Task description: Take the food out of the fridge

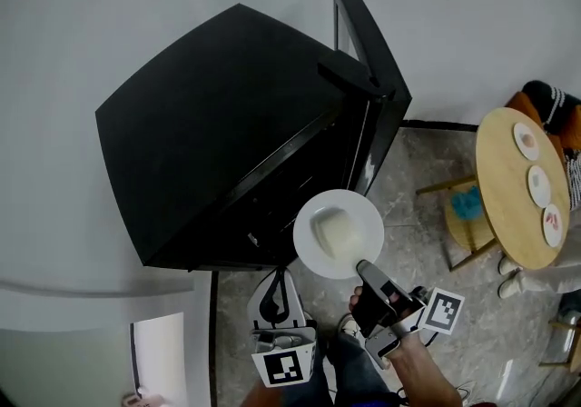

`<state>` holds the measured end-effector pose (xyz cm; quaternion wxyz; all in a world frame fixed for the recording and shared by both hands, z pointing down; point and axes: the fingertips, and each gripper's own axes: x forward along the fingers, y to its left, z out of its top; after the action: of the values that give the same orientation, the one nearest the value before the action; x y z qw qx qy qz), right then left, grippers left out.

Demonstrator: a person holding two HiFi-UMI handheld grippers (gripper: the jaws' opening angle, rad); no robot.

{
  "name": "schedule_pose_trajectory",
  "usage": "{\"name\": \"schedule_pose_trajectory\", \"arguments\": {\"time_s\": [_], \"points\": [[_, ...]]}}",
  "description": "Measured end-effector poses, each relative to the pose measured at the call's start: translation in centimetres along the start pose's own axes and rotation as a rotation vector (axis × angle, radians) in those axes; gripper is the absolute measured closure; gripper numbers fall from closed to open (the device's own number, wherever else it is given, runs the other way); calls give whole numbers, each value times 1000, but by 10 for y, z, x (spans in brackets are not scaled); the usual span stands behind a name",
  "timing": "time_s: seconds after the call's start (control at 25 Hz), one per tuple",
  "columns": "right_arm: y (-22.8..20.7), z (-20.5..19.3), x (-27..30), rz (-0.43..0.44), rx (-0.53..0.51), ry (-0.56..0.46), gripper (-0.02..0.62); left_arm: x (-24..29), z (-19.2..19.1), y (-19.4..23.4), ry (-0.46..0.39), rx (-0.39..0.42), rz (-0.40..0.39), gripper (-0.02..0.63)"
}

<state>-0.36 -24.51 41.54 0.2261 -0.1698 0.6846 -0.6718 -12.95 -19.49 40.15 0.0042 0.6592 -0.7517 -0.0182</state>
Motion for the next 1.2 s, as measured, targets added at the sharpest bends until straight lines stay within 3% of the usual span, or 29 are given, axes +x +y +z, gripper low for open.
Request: {"name": "schedule_pose_trajectory", "arguments": {"time_s": [1.2], "points": [[113,6,-23,36,-22,-66,560,-13,108,-28,-57,-43,-87,592]]}}
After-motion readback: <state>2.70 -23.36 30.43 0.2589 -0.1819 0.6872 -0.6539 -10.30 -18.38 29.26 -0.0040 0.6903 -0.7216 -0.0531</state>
